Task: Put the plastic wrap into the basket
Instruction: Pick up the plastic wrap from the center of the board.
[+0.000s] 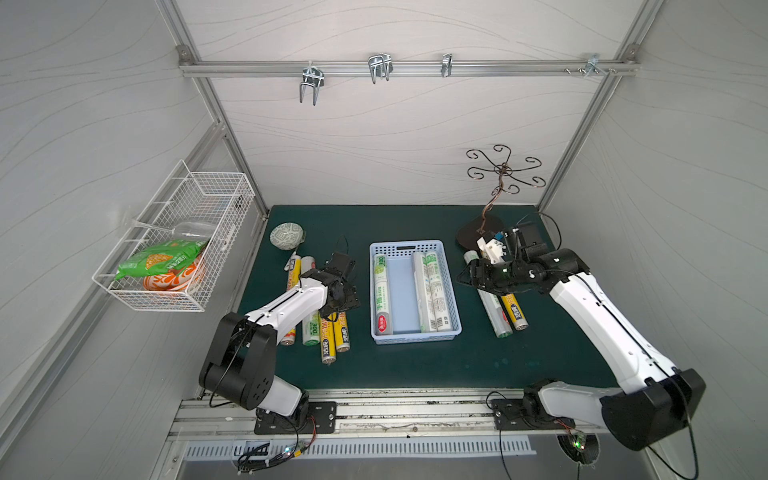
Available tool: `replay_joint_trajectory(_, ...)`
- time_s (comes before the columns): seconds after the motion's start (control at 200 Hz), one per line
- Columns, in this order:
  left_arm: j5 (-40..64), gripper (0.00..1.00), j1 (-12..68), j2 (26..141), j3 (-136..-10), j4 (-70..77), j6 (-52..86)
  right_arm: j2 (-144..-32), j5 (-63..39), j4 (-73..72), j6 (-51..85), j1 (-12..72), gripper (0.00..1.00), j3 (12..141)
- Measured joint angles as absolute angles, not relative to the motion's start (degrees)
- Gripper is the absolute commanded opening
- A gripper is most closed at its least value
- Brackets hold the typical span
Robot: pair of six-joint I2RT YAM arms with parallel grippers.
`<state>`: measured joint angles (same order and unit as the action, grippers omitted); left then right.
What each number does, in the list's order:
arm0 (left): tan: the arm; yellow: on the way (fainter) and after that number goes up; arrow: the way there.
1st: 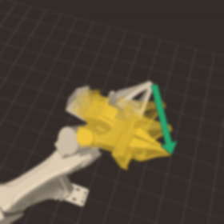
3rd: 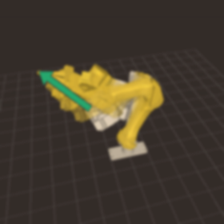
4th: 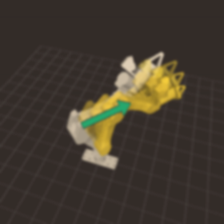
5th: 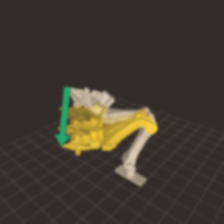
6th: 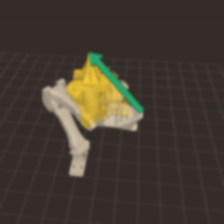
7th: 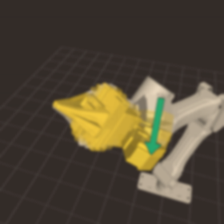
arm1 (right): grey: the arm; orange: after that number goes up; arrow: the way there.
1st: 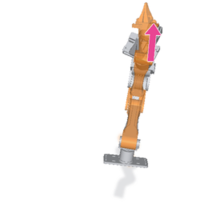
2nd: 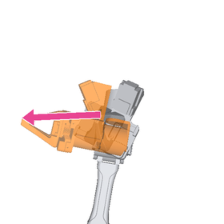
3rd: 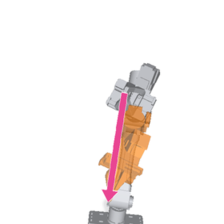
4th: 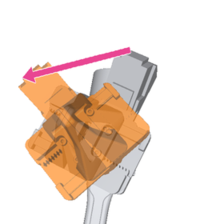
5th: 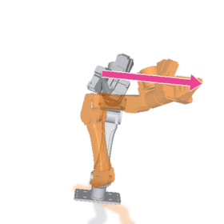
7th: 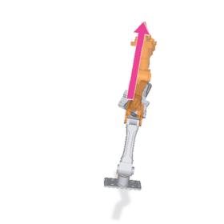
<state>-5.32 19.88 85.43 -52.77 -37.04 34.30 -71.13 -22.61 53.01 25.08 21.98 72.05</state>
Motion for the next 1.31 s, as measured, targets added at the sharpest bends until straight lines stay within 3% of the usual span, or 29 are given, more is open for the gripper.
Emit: replay_joint_trajectory(1.306, -3.8, 0.70, 21.0, 93.4, -53.8, -35.3, 33.6, -71.9, -21.9, 52.7, 25.5, 22.0, 0.69, 72.0)
